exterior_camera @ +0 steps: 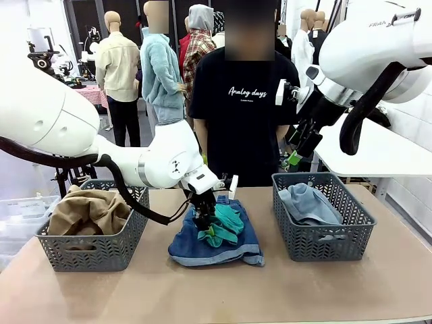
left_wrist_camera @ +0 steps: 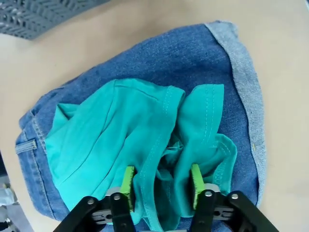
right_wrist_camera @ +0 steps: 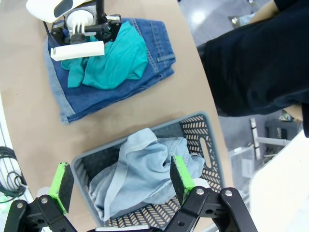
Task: Sort the tops and bottoms.
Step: Lift clothes from the center of the table with your left hand.
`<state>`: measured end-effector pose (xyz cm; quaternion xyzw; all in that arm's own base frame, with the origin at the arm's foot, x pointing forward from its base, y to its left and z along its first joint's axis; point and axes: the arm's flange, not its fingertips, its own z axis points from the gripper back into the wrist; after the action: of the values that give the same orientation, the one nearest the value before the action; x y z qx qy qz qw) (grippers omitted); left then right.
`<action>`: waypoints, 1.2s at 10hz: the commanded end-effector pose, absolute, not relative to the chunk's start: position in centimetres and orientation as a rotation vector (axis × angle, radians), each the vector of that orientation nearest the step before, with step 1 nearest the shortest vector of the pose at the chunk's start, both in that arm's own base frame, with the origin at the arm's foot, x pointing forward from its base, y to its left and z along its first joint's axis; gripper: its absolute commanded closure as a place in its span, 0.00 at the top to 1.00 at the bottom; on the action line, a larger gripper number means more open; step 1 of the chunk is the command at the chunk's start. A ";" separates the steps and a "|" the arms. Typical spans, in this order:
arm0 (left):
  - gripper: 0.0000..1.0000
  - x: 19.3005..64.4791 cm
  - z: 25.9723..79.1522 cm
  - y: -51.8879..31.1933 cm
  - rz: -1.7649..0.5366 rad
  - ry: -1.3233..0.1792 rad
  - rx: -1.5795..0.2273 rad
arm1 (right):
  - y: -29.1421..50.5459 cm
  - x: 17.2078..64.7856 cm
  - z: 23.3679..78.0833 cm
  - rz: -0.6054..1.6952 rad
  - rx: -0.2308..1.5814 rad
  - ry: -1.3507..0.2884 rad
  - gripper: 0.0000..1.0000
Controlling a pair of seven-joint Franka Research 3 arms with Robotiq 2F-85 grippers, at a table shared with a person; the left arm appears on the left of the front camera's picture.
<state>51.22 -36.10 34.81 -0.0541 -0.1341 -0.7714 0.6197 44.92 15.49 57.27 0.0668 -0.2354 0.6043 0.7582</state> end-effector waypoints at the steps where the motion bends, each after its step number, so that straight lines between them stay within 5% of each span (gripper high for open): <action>1: 0.00 50.8 35.2 -35.6 -1.752 -0.345 -0.124 | 15.5 44.9 57.1 1.309 0.154 -0.508 1.00; 6: 0.00 50.7 35.7 -34.8 -1.614 -0.437 -0.206 | 15.5 44.9 57.1 1.309 0.154 -0.508 1.00; 7: 0.00 51.3 35.0 -36.1 -1.747 -0.346 -0.131 | 15.5 44.9 57.1 1.309 0.154 -0.508 1.00; 12: 0.00 50.3 37.0 -37.0 -1.774 -0.356 -0.065 | 15.5 44.9 57.1 1.309 0.154 -0.508 1.00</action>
<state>51.15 -36.49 35.38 -0.0515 -0.1578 -0.7641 0.6234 44.92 15.49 57.27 0.0668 -0.2353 0.6043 0.7583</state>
